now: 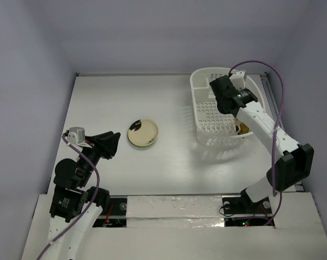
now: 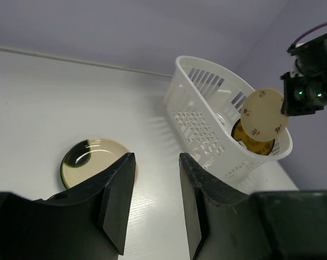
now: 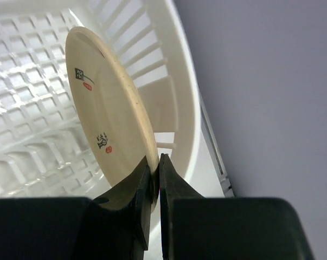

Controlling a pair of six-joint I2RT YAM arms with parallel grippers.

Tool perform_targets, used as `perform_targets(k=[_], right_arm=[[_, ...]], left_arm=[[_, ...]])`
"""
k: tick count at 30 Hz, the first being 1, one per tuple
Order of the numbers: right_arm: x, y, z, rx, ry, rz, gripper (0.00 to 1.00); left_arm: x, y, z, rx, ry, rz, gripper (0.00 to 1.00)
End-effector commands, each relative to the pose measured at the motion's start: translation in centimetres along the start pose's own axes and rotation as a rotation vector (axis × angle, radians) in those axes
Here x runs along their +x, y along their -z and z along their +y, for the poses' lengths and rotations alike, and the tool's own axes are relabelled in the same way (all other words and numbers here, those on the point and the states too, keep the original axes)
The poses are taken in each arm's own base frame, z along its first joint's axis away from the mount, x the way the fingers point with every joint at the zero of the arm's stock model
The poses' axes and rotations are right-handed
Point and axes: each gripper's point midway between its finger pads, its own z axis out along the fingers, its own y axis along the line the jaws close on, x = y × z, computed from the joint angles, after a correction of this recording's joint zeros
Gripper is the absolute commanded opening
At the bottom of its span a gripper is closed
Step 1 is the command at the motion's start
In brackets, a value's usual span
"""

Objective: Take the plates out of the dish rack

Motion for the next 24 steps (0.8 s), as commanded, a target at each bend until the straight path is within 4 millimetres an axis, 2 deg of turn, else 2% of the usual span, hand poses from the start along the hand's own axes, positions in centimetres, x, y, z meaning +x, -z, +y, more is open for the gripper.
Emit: perform_targets(k=[1,2,3,5,7,8,9,11,12,13,14,15,16,17,19,20,21,22,23,24], right_arm=[[-3.9,4.6,-4.7,0.02,-0.197,-0.149,0.0],[-4.9,5.5,-4.5,-0.027,-0.249,-0.183,0.0],[-5.6,7.2,-4.2,-0.085,-0.281,-0.23,0.0],[-7.1,9.2,-2.6,-0.205,-0.362,-0.287,0.0],[-8.0,12.3,0.5,-0.369,-0.382,-0.351,0.0],[-9.3,14.1,2.9,-0.507,-0.424,-0.387,0.0],[-9.3,15.1,5.0,-0.589,-0.424,-0.392,0.0],[-9.3,18.6,9.6,-0.821,-0.427,-0.389,0.0],[-10.5,20.3,11.2,-0.913,-0.474,-0.418,0.0],[-9.8,20.7,14.1,-0.978,-0.449,-0.388,0.0],[-10.2,23.1,16.3,-1.113,-0.476,-0.377,0.0],[-10.1,23.6,17.7,-1.159,-0.479,-0.36,0.0],[-9.3,24.0,20.4,-1.2,-0.451,-0.323,0.0],[-9.1,25.3,22.1,-1.27,-0.462,-0.295,0.0],[-8.6,25.9,24.5,-1.311,-0.459,-0.263,0.0],[-7.7,26.0,26.7,-1.331,-0.451,-0.218,0.0],[-7.7,26.1,27.6,-1.343,-0.466,-0.21,0.0],[-7.4,25.9,28.6,-1.35,-0.469,-0.189,0.0],[-6.3,25.4,30.5,-1.359,-0.462,-0.14,0.0],[-6.1,25.3,31.3,-1.366,-0.471,-0.126,0.0]], left_arm=[[-1.5,0.1,-1.1,0.039,-0.001,-0.049,0.35],[-1.5,0.1,-1.1,0.039,-0.001,-0.049,0.35],[-1.5,0.0,-1.0,0.037,-0.001,-0.048,0.35],[-1.4,0.0,-0.9,0.031,0.001,-0.043,0.35],[-1.4,-0.1,-0.9,0.028,0.001,-0.044,0.35],[-1.3,-0.2,-0.8,0.025,0.002,-0.039,0.35],[-1.3,-0.2,-0.7,0.021,0.004,-0.039,0.35],[-1.3,-0.3,-0.6,0.017,0.004,-0.038,0.35],[-1.3,-0.2,-0.5,0.011,0.006,-0.041,0.35],[-1.4,-0.2,-0.5,0.009,0.007,-0.044,0.35],[-1.4,-0.2,-0.5,0.007,0.007,-0.046,0.35],[-1.4,-0.2,-0.4,0.002,0.008,-0.047,0.35],[-1.5,-0.1,-0.4,0.0,0.009,-0.05,0.35],[-1.5,-0.1,-0.3,-0.002,0.009,-0.053,0.35],[-1.5,-0.1,-0.2,-0.006,0.011,-0.053,0.35],[-1.4,-0.2,-0.2,-0.009,0.01,-0.049,0.35],[-1.4,-0.2,-0.2,-0.008,0.011,-0.049,0.35],[-1.5,-0.2,-0.2,-0.01,0.011,-0.05,0.35],[-1.4,-0.3,-0.1,-0.012,0.012,-0.046,0.35],[-1.3,-0.3,-0.1,-0.012,0.012,-0.046,0.35]])
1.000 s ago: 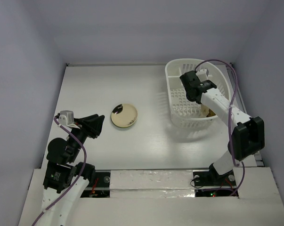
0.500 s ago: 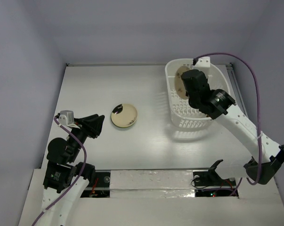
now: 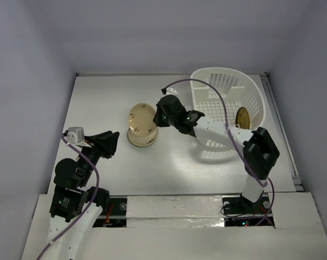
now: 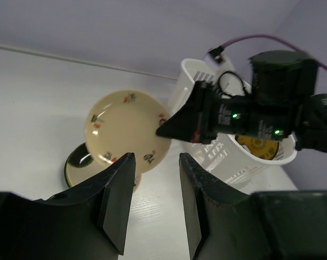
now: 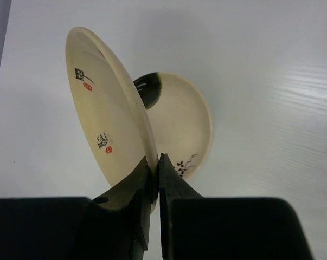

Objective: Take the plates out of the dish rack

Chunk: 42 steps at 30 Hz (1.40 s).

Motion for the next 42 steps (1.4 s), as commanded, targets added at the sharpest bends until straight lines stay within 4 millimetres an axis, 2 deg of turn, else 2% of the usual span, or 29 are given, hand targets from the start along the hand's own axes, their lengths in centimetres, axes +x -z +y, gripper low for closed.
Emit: perform_targets(k=[1,2,3,6,10,12,18,20,21,24,26,27,30,34,35,36,38,41,42], right_arm=[[-1.5,-1.1,4.7,-0.181,-0.145,-0.049,0.0],[-0.5,-1.5,5.2,-0.196,-0.15,-0.026,0.0],[0.9,-2.8,4.9,-0.185,-0.166,0.001,0.0],[3.0,-4.4,4.3,-0.167,-0.186,0.044,0.0],[4.6,-4.9,2.9,-0.124,-0.206,0.062,0.0],[4.5,-5.0,3.0,-0.132,-0.22,0.048,0.0],[6.2,-5.1,1.7,-0.1,-0.236,0.073,0.01],[6.7,-5.2,1.4,-0.091,-0.239,0.082,0.07],[7.1,-5.3,1.1,-0.083,-0.238,0.089,0.15],[7.6,-5.1,0.5,-0.066,-0.233,0.098,0.29],[7.6,-4.9,0.3,-0.062,-0.228,0.092,0.33],[7.6,-4.6,0.2,-0.061,-0.222,0.092,0.39],[7.5,-4.3,-0.1,-0.053,-0.202,0.094,0.41],[7.7,-3.3,-0.4,-0.007,-0.142,0.106,0.6],[6.7,-2.7,-0.5,0.007,-0.134,0.079,0.64],[7.0,-2.2,-0.6,0.021,-0.103,0.088,0.67],[5.5,-1.1,-0.9,0.042,-0.085,0.053,0.79],[4.6,0.7,-2.5,0.107,-0.038,0.032,0.79],[3.1,2.3,-3.5,0.153,-0.022,-0.009,0.67]], left_arm=[[-1.1,-0.3,-0.5,0.013,0.008,-0.033,0.35],[-1.1,-0.2,-0.5,0.013,0.008,-0.031,0.35],[-1.1,-0.2,-0.6,0.014,0.008,-0.033,0.35],[-1.1,-0.3,-0.6,0.015,0.008,-0.031,0.35],[-1.2,-0.3,-0.6,0.016,0.008,-0.033,0.35],[-1.1,-0.3,-0.6,0.018,0.006,-0.031,0.35],[-1.0,-0.3,-0.6,0.019,0.008,-0.028,0.35],[-1.0,-0.3,-0.6,0.02,0.008,-0.028,0.35],[-1.0,-0.3,-0.6,0.02,0.006,-0.028,0.35],[-1.0,-0.3,-0.6,0.019,0.008,-0.03,0.35],[-1.1,-0.2,-0.7,0.021,0.007,-0.033,0.35],[-1.1,-0.2,-0.6,0.019,0.008,-0.032,0.35],[-1.1,-0.2,-0.6,0.019,0.007,-0.033,0.35],[-1.2,-0.1,-0.6,0.019,0.006,-0.037,0.35],[-1.2,-0.2,-0.7,0.021,0.007,-0.037,0.35],[-1.1,-0.1,-0.7,0.022,0.006,-0.035,0.35],[-1.1,-0.1,-0.7,0.022,0.007,-0.035,0.35],[-1.3,0.0,-0.8,0.026,0.007,-0.042,0.36],[-1.2,-0.1,-0.8,0.026,0.005,-0.04,0.36]])
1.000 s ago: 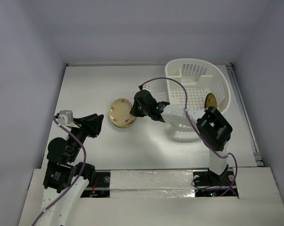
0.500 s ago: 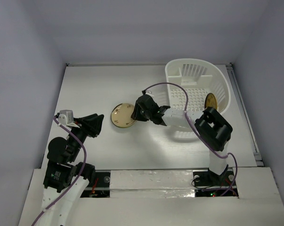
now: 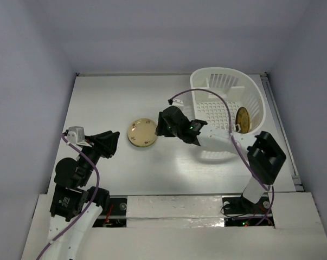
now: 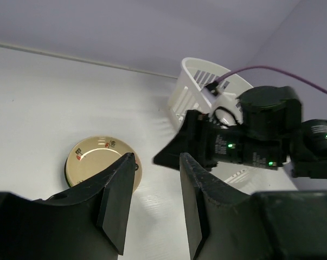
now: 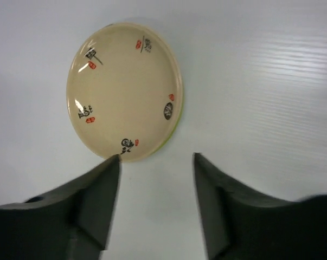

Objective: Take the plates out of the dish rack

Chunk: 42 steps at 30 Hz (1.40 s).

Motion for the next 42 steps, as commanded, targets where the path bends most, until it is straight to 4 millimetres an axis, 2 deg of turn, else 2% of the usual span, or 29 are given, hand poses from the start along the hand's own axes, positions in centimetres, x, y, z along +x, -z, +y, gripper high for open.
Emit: perform_targets(k=[1,2,3,4,5,6,7,8,10,11,12,13,15,16,17,22,26,28,32,37,42], right_arm=[[-4.9,4.9,-1.9,0.121,0.053,-0.157,0.56],[-6.4,6.1,-3.4,0.196,0.058,-0.225,0.41],[-6.8,7.5,-4.7,0.248,0.088,-0.236,0.22],[-9.0,9.8,-6.1,0.284,0.07,-0.291,0.0],[-10.3,11.3,-8.0,0.363,0.071,-0.34,0.0],[-10.6,12.8,-10.2,0.448,0.1,-0.335,0.0],[-11.8,14.7,-11.8,0.499,0.092,-0.373,0.0],[-12.9,15.9,-14.9,0.59,0.074,-0.385,0.0],[-12.7,17.8,-19.0,0.722,0.097,-0.335,0.0],[-12.9,18.8,-21.4,0.795,0.084,-0.321,0.04],[-12.5,20.0,-23.3,0.884,0.109,-0.293,0.1],[-12.4,20.7,-24.5,0.937,0.113,-0.279,0.29],[-12.2,22.2,-27.3,1.052,0.12,-0.226,0.49],[-12.4,22.5,-27.9,1.071,0.127,-0.212,0.6],[-12.5,22.7,-28.4,1.082,0.132,-0.2,0.62],[-13.4,22.7,-30.5,1.133,0.146,-0.127,0.63],[-13.6,21.5,-32.2,1.143,0.154,-0.071,0.59],[-13.1,20.1,-32.4,1.124,0.178,-0.024,0.56],[-13.5,18.8,-32.7,1.121,0.197,0.005,0.5],[-14.1,18.4,-32.6,1.127,0.217,0.035,0.41],[-14.1,18.3,-33.4,1.163,0.247,0.075,0.39]], left_arm=[[-1.4,0.1,-0.9,0.031,0.003,-0.047,0.36],[-1.4,0.1,-0.9,0.031,0.003,-0.047,0.36],[-1.4,0.1,-1.0,0.035,0.001,-0.048,0.36],[-1.3,0.1,-1.0,0.039,0.0,-0.043,0.36],[-1.3,0.0,-1.0,0.041,0.001,-0.042,0.36],[-1.2,0.0,-1.1,0.046,0.0,-0.037,0.35],[-1.2,0.0,-1.2,0.05,-0.002,-0.035,0.35],[-1.2,0.0,-1.2,0.052,-0.004,-0.036,0.34],[-1.2,0.1,-1.3,0.058,-0.004,-0.037,0.31],[-1.3,0.2,-1.4,0.061,-0.003,-0.042,0.29],[-1.4,0.3,-1.5,0.064,-0.005,-0.045,0.28],[-1.4,0.3,-1.5,0.069,-0.007,-0.048,0.28],[-1.7,0.6,-1.7,0.075,-0.007,-0.06,0.28],[-1.7,0.6,-1.9,0.085,-0.006,-0.059,0.28],[-1.8,0.8,-2.0,0.087,-0.008,-0.063,0.28],[-1.6,0.9,-2.1,0.093,-0.005,-0.056,0.3],[-1.9,1.2,-2.2,0.096,-0.006,-0.071,0.32],[-2.0,1.3,-2.1,0.091,-0.004,-0.078,0.32],[-2.0,1.4,-2.3,0.099,-0.003,-0.076,0.32],[-2.0,1.4,-2.3,0.101,-0.003,-0.077,0.33],[-2.0,1.4,-2.3,0.1,-0.003,-0.075,0.33]])
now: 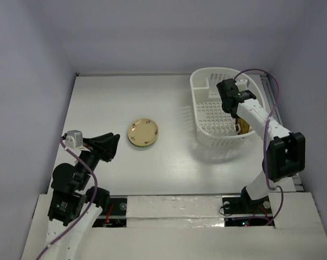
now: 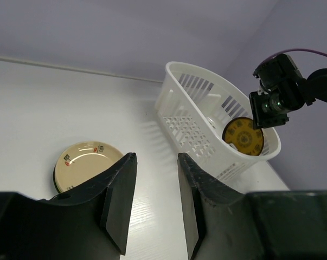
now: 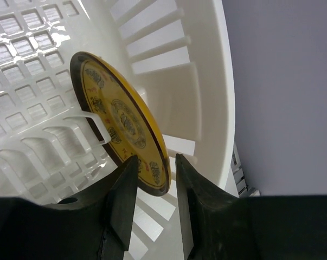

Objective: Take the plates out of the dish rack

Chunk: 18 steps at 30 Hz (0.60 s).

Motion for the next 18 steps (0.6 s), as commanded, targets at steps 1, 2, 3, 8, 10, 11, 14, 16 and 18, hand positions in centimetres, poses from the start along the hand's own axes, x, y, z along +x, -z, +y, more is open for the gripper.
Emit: perform_targets(k=[1,2,3,8,10,11,14,16,18], right_arm=[[-1.3,0.0,-0.9,0.031,0.008,-0.013,0.39],[-1.2,-0.1,-0.8,0.03,0.015,-0.007,0.39],[-1.3,-0.2,-0.8,0.041,0.013,-0.008,0.39],[-1.3,-1.1,-0.3,0.03,0.024,0.012,0.36],[-1.2,-1.3,-0.3,0.04,0.041,0.019,0.29],[-1.4,-1.3,-0.3,0.044,0.037,0.016,0.27],[-1.6,-1.2,-0.8,0.062,0.037,0.011,0.21],[-1.7,-1.0,-1.4,0.081,0.047,0.008,0.17],[-2.0,-0.6,-1.8,0.082,0.045,-0.002,0.14]], left_arm=[[-1.5,0.2,-0.9,0.032,-0.005,-0.05,0.33],[-1.5,0.2,-0.9,0.032,-0.003,-0.05,0.34],[-1.5,0.2,-0.9,0.032,-0.003,-0.052,0.34],[-1.6,0.3,-0.9,0.029,-0.004,-0.055,0.34],[-1.7,0.3,-0.9,0.027,-0.004,-0.058,0.34],[-1.7,0.3,-0.9,0.029,-0.005,-0.058,0.34],[-1.6,0.3,-0.9,0.029,-0.004,-0.057,0.34],[-1.7,0.3,-0.9,0.03,-0.004,-0.058,0.34],[-1.7,0.4,-1.0,0.032,-0.004,-0.06,0.34]])
